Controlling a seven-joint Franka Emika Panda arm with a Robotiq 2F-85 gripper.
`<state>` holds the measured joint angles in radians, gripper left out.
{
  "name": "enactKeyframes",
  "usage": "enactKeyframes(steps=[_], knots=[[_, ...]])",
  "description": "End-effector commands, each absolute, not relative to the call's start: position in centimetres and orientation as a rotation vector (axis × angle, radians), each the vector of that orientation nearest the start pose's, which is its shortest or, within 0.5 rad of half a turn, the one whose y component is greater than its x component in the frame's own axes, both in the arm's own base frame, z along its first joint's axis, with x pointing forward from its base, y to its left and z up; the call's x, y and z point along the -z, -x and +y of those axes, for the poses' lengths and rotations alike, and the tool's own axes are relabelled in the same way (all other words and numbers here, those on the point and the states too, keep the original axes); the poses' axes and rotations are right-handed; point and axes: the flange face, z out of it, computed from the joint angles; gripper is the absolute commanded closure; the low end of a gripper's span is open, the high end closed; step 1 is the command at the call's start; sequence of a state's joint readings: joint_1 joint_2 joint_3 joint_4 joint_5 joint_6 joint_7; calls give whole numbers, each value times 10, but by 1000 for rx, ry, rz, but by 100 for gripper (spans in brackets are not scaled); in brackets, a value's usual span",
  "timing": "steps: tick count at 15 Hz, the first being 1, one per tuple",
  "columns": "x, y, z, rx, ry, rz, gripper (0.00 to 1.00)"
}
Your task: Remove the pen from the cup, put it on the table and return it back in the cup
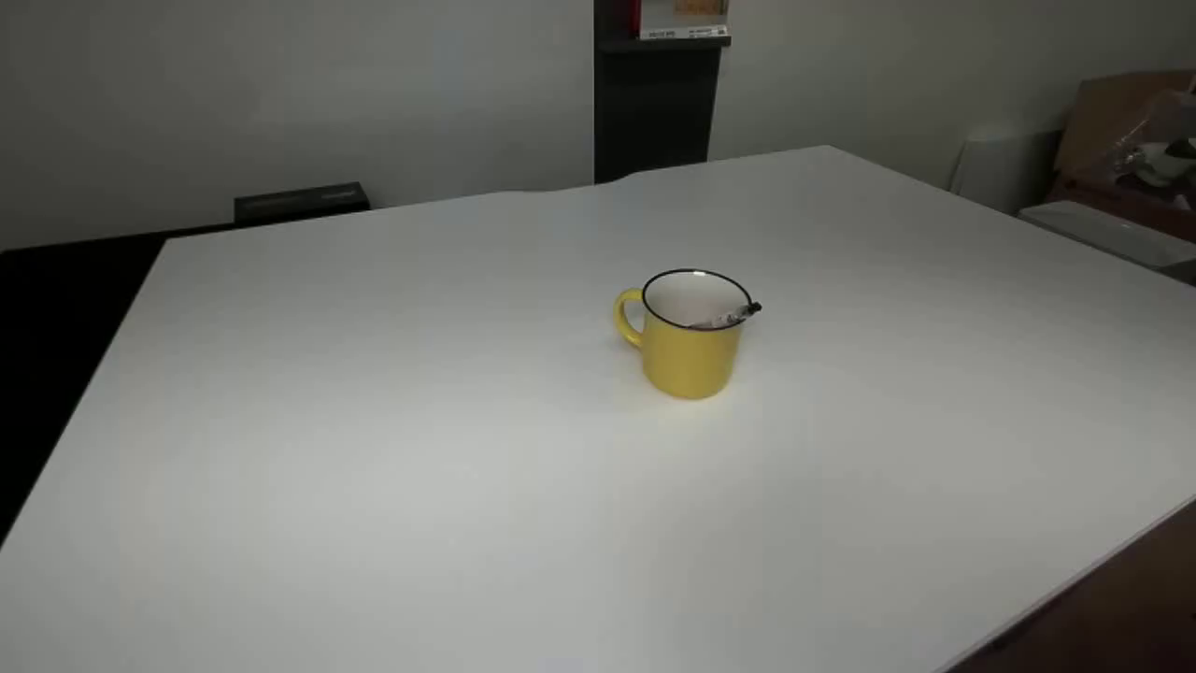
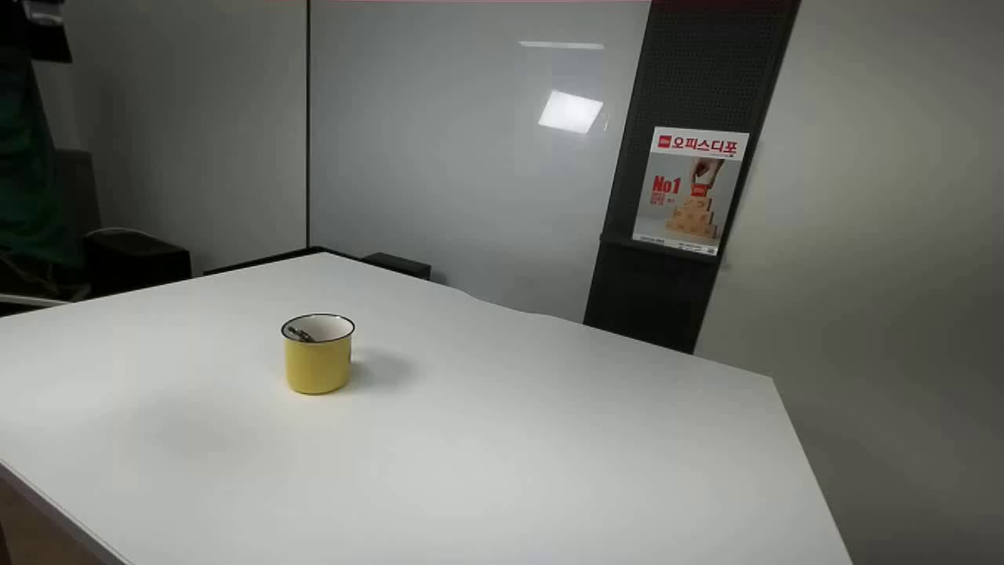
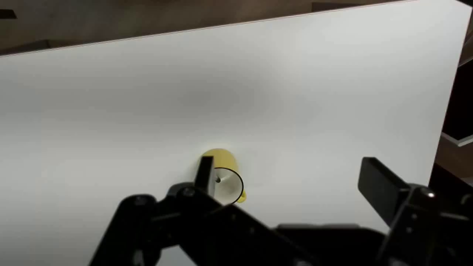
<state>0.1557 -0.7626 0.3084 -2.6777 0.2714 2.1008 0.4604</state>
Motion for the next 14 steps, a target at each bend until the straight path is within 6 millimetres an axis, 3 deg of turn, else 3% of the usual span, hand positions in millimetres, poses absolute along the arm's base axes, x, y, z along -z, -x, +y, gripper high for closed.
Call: enactKeyframes(steps=[1,12,14], knots=[[-466,-301,165,216,3021,270,0],[-466,-301,165,216,3021,270,0],[-463,-311,160,221,3016,303,0]])
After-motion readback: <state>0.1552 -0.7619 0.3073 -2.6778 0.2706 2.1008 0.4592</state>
